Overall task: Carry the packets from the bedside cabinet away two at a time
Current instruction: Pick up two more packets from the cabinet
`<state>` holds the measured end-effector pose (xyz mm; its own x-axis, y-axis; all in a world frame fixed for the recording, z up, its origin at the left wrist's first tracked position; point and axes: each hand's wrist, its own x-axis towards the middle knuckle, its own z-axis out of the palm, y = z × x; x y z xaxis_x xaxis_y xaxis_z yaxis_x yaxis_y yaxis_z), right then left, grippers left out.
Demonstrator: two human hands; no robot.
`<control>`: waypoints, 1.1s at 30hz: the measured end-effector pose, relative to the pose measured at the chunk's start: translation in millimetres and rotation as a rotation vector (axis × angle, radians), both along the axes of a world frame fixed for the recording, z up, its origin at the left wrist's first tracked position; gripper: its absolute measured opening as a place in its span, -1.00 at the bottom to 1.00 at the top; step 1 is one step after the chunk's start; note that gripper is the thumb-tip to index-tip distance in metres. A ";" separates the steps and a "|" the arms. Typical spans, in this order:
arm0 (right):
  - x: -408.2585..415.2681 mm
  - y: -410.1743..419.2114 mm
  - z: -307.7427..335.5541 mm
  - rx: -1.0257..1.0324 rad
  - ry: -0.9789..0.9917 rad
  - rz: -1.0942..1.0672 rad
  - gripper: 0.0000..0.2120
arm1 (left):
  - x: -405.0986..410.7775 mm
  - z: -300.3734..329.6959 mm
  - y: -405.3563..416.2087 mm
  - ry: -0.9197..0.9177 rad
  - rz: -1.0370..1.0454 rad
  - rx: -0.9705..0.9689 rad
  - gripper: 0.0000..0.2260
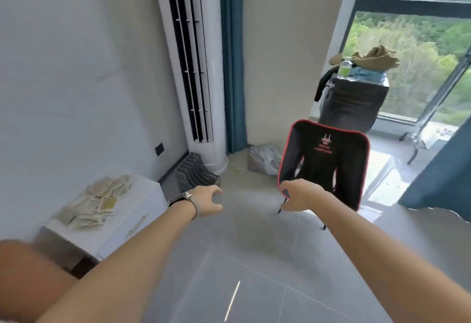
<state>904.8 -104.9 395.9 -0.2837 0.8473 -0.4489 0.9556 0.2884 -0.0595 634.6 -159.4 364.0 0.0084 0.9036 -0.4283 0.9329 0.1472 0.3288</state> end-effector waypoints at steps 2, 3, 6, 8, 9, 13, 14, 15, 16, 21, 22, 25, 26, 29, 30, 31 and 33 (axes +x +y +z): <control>-47.7 34.5 -8.4 -0.015 0.000 0.123 -0.40 | -36.1 -5.1 2.7 0.003 0.081 -0.024 -0.49; -72.5 48.7 -11.8 -0.030 -0.002 0.180 -0.40 | -55.0 -6.4 3.2 0.001 0.123 -0.036 -0.49; -147.5 89.1 -25.4 -0.088 -0.012 0.303 -0.45 | -116.8 -7.6 9.8 -0.031 0.280 -0.065 -0.49; -195.1 113.1 -36.5 -0.095 -0.019 0.374 -0.48 | -161.5 -15.8 16.2 -0.033 0.368 -0.082 -0.47; -216.8 122.2 -43.0 -0.108 -0.027 0.399 -0.47 | -182.1 -21.5 18.6 -0.032 0.410 -0.086 -0.45; -295.0 148.0 -66.1 -0.184 -0.097 0.480 -0.48 | -244.6 -44.4 23.2 -0.051 0.534 -0.119 -0.44; -312.7 154.4 -70.0 -0.186 -0.094 0.493 -0.49 | -254.8 -49.4 23.0 -0.055 0.540 -0.143 -0.45; -330.7 161.5 -72.6 -0.181 -0.079 0.499 -0.50 | -265.5 -53.9 23.1 -0.057 0.548 -0.162 -0.46; -348.9 168.7 -72.9 -0.172 -0.060 0.509 -0.50 | -277.4 -57.2 23.3 -0.060 0.569 -0.175 -0.46; -441.8 207.6 -76.7 -0.177 -0.038 0.596 -0.45 | -347.7 -69.7 37.6 -0.095 0.696 -0.176 -0.41; -461.7 216.0 -79.8 -0.170 -0.040 0.615 -0.47 | -361.5 -71.6 43.0 -0.101 0.719 -0.160 -0.41; -521.1 241.2 -100.2 -0.190 -0.044 0.677 -0.52 | -403.6 -85.6 61.1 -0.113 0.777 -0.146 -0.42; -539.6 248.9 -109.1 -0.208 -0.050 0.695 -0.52 | -418.0 -93.8 67.2 -0.115 0.791 -0.155 -0.43; -596.3 273.8 -142.5 -0.237 -0.075 0.758 -0.53 | -460.0 -121.6 83.5 -0.139 0.860 -0.183 -0.45; -614.4 281.1 -154.3 -0.243 -0.089 0.770 -0.52 | -472.5 -131.8 87.6 -0.149 0.894 -0.188 -0.47; -631.7 287.8 -165.3 -0.244 -0.101 0.776 -0.51 | -484.3 -142.0 91.9 -0.154 0.928 -0.192 -0.48; -665.0 296.9 -185.2 -0.235 -0.115 0.792 -0.50 | -506.4 -160.5 99.9 -0.169 0.988 -0.205 -0.47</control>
